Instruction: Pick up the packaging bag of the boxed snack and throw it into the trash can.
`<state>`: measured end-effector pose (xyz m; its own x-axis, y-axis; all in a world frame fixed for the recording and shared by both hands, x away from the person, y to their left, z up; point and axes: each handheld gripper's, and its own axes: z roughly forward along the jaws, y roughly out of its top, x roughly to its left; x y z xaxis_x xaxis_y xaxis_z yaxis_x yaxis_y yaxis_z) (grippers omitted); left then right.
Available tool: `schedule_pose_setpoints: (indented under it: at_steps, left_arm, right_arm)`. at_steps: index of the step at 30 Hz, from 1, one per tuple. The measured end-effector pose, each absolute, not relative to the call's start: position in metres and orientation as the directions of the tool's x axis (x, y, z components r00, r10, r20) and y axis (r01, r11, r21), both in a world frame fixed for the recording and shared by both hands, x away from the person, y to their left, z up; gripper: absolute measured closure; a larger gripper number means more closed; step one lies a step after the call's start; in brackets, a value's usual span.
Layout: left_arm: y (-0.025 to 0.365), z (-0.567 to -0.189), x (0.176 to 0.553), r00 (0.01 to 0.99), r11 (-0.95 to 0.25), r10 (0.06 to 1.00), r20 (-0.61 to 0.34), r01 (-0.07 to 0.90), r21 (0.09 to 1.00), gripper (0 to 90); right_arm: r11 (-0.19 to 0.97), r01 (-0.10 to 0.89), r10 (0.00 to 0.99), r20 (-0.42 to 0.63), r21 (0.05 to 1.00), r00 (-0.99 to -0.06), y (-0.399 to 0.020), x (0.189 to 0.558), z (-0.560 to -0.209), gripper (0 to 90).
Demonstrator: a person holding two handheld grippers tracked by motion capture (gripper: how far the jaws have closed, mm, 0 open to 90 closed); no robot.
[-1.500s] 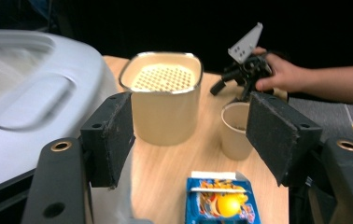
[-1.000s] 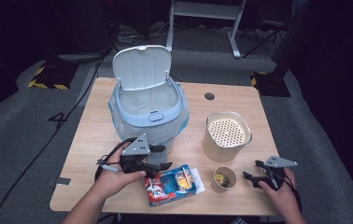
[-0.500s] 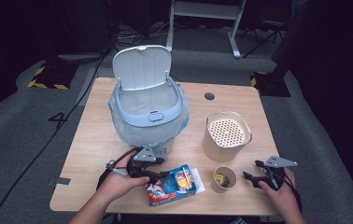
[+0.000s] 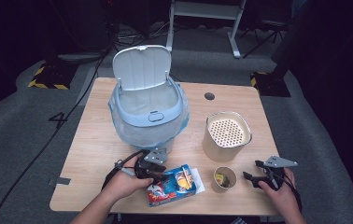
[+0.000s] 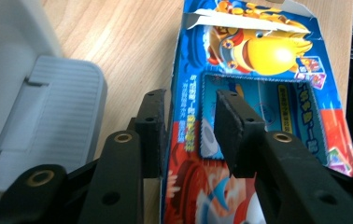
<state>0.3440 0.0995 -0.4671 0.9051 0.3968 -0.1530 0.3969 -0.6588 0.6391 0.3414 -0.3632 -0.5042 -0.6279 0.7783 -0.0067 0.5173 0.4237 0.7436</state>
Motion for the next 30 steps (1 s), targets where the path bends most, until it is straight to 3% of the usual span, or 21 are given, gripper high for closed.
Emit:
schedule_pose_setpoints:
  at_steps: [13,17,30]
  left_arm:
    - [0.085,-0.469,0.352,0.899,-0.706,0.408,-0.161,0.422,0.569,69.0]
    - [0.083,-0.467,0.352,0.9,-0.719,0.407,-0.158,0.423,0.552,75.2]
    - [0.092,-0.446,0.343,0.911,-0.656,0.391,-0.131,0.376,0.655,75.5]
  right_arm:
    - [0.424,0.517,0.778,-0.006,0.744,-0.628,-0.363,0.341,-0.504,21.5]
    - [0.424,0.517,0.778,-0.007,0.743,-0.628,-0.363,0.341,-0.504,21.5]
    - [0.424,0.517,0.778,-0.007,0.744,-0.628,-0.363,0.341,-0.504,21.5]
